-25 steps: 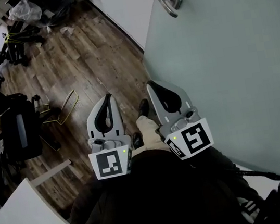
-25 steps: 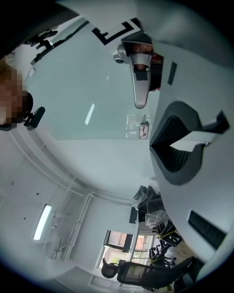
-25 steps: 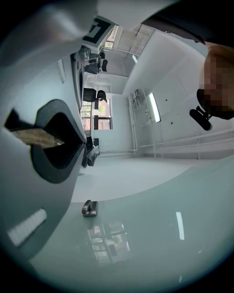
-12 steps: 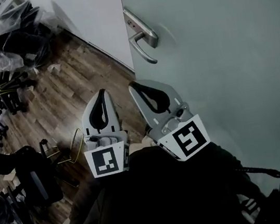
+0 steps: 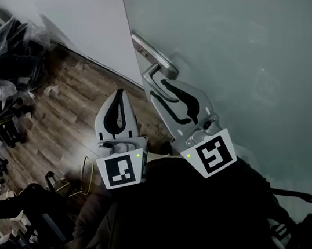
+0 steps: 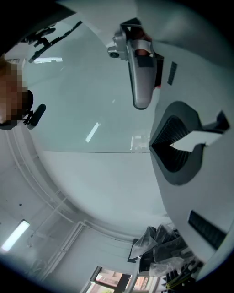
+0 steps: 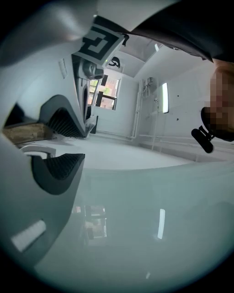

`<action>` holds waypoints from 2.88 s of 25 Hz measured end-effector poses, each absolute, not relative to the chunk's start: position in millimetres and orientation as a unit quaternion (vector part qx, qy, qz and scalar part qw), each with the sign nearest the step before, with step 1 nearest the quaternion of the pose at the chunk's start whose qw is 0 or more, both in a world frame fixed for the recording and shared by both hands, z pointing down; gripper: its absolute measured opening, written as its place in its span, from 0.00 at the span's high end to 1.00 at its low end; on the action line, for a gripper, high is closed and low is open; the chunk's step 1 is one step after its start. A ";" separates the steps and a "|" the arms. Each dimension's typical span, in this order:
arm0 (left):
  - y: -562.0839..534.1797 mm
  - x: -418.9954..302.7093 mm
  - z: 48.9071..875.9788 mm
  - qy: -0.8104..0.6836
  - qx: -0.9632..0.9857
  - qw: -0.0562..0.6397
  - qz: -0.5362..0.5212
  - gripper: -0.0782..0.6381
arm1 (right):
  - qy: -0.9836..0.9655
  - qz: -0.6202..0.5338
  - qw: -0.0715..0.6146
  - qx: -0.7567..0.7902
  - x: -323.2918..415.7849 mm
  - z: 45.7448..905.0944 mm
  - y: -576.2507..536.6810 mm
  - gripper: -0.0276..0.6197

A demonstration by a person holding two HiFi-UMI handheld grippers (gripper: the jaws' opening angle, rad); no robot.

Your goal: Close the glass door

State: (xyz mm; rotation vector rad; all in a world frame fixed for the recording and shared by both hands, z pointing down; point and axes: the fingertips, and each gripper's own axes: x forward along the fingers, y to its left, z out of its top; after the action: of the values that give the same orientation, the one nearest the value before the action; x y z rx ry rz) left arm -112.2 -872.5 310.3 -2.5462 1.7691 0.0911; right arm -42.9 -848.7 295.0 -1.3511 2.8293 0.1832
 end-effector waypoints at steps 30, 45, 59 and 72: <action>-872.9 -129.2 337.2 0.587 -0.810 -0.001 0.016 0.90 | 0.893 -0.063 -0.081 -0.439 -49.8 394.0 -889.5 0.86; -804.2 -214.8 341.8 0.593 -0.804 -0.024 0.003 0.90 | 0.913 -0.079 -0.079 -0.392 -111.5 396.2 -837.9 0.86; -704.3 -255.4 356.9 0.648 -0.761 -0.038 -0.018 0.90 | 0.944 -0.063 -0.071 -0.316 -176.3 388.1 -759.3 0.86; -544.0 -293.0 350.5 0.732 -0.680 -0.039 -0.013 0.90 | 0.963 -0.054 -0.080 -0.250 -237.3 384.0 -647.9 0.85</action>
State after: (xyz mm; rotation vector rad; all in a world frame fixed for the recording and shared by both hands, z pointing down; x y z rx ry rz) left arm -293.0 -544.0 350.5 -2.1921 2.3584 -0.0414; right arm -237.3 -647.9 384.0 -0.8283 3.1910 -0.1790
